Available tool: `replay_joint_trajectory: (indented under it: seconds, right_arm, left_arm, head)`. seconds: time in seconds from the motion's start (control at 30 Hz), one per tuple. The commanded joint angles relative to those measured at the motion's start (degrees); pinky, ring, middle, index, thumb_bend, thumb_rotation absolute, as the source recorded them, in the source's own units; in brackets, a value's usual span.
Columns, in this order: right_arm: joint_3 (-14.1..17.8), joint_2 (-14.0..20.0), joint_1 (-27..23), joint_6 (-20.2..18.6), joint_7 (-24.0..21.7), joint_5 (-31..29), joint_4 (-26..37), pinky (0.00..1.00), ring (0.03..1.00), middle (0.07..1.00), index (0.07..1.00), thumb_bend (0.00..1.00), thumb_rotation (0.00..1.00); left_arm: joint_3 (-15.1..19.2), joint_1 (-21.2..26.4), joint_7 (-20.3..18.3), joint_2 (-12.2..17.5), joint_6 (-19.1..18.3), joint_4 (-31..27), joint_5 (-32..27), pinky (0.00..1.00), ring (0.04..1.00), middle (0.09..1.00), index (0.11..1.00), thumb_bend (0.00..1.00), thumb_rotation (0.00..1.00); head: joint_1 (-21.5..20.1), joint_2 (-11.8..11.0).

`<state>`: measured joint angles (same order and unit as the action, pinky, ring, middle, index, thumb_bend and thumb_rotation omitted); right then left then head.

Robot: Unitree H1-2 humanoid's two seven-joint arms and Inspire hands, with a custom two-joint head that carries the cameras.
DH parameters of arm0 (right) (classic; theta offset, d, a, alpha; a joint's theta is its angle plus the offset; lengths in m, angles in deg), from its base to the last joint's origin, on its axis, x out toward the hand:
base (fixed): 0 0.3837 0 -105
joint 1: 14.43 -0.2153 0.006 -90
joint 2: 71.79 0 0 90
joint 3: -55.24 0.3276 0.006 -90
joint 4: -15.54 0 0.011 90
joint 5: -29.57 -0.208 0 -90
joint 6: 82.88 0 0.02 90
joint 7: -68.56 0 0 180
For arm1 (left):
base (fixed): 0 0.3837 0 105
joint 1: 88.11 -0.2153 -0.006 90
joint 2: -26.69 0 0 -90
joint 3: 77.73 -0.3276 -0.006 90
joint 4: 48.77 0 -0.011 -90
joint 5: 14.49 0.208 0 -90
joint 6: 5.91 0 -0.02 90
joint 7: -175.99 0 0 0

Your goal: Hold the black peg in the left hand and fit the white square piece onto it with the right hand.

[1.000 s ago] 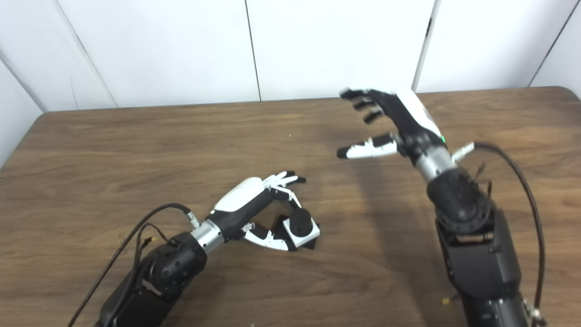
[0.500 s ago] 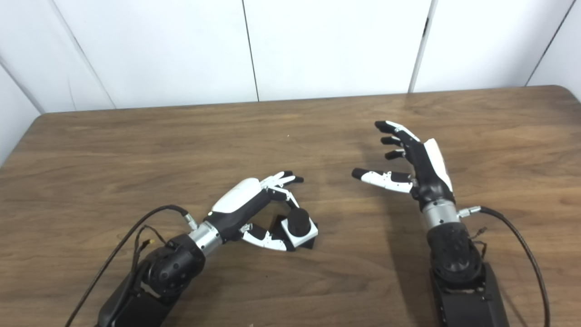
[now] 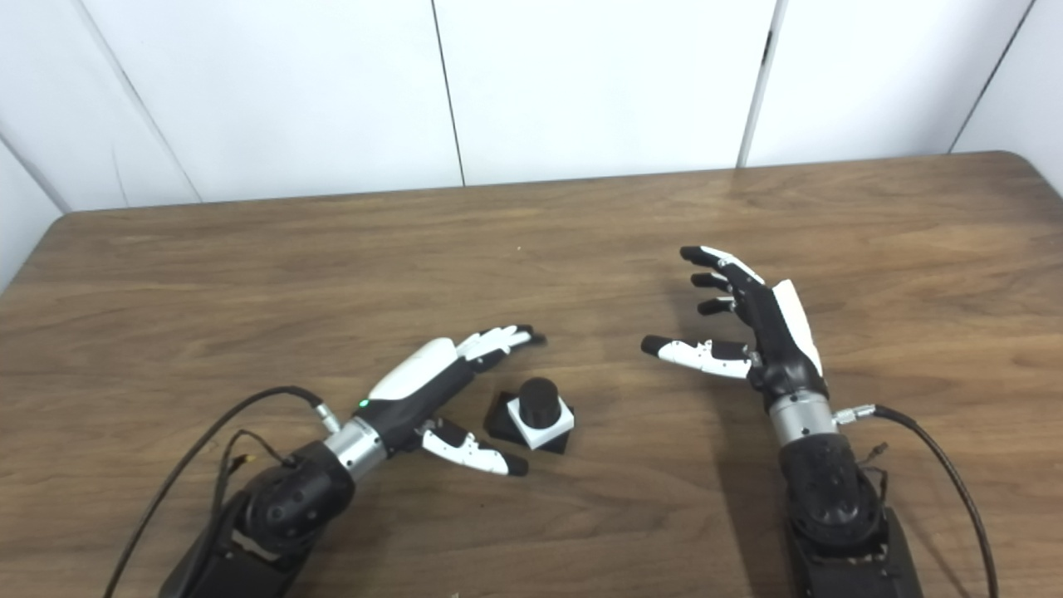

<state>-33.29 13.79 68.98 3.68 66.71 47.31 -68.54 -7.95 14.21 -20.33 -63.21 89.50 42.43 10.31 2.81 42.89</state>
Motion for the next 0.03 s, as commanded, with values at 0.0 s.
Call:
replay_joint_trajectory:
  seconds: [0.0]
  right_arm:
    - [-0.1, -0.2, -1.7, 2.7, 1.2, -0.8, 2.0, 0.65, 0.789, 0.844, 0.791, 0.76, 0.22]
  left_arm:
    - [2.8, -2.0, 2.6, 0.9, 0.4, 0.2, -1.3, 0.97, 1.000, 1.000, 1.000, 1.00, 0.46]
  head:
    - [0.0, -0.1]
